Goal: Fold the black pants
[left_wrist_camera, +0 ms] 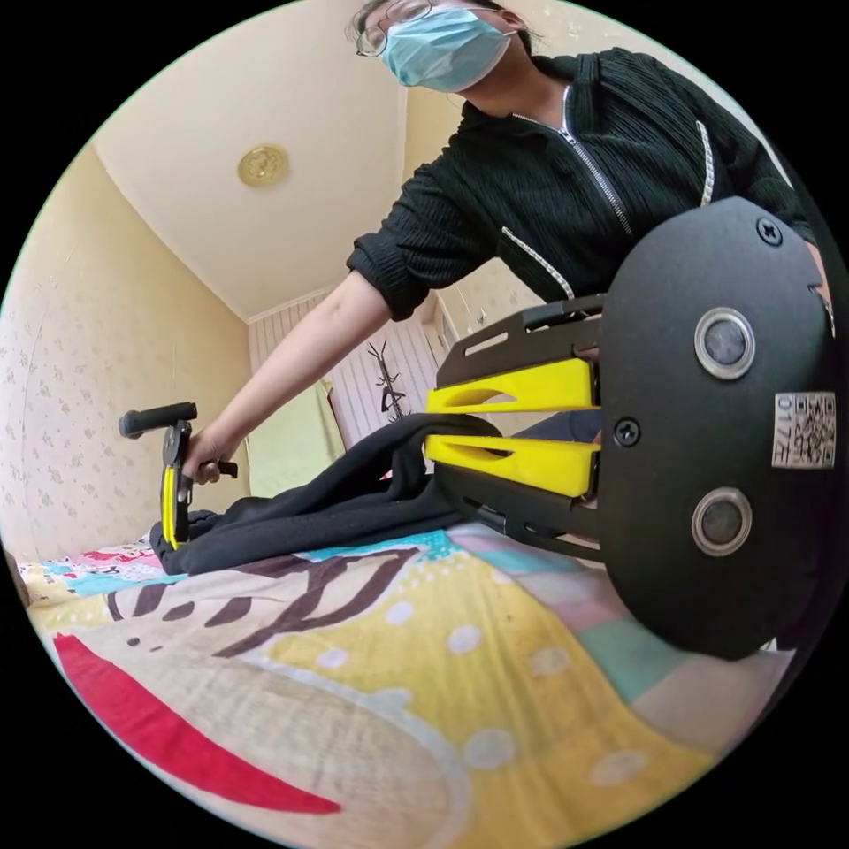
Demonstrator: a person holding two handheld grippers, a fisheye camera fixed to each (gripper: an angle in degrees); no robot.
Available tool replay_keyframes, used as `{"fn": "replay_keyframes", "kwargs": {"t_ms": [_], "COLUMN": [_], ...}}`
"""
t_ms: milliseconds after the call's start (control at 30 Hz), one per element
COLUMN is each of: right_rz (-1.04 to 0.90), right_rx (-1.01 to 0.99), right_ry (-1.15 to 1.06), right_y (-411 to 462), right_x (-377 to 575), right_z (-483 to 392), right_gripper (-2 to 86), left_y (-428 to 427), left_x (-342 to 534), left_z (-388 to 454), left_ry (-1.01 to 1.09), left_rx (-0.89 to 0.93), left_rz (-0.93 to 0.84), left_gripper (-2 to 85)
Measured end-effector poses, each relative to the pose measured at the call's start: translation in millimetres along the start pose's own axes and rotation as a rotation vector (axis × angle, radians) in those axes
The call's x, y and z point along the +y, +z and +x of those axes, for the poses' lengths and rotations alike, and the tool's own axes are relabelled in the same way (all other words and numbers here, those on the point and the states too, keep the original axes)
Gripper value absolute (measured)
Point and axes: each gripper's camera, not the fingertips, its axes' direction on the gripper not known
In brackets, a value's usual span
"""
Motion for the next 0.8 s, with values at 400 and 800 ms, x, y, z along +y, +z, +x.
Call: {"fn": "replay_keyframes", "kwargs": {"t_ms": [400, 800], "right_rz": [0.147, 0.12], "right_rx": [0.168, 0.504], "right_ry": [-0.046, -0.073], "right_y": [7, -23], "right_x": [49, 76], "right_z": [-37, -93], "right_gripper": [7.6, 3.9], "left_y": [1, 6], "left_x": [-6, -14], "left_z": [-3, -2], "left_ry": [-0.009, -0.02], "left_rx": [0.026, 0.034], "left_rz": [0.012, 0.012], "left_gripper": [4.9, 4.9]}}
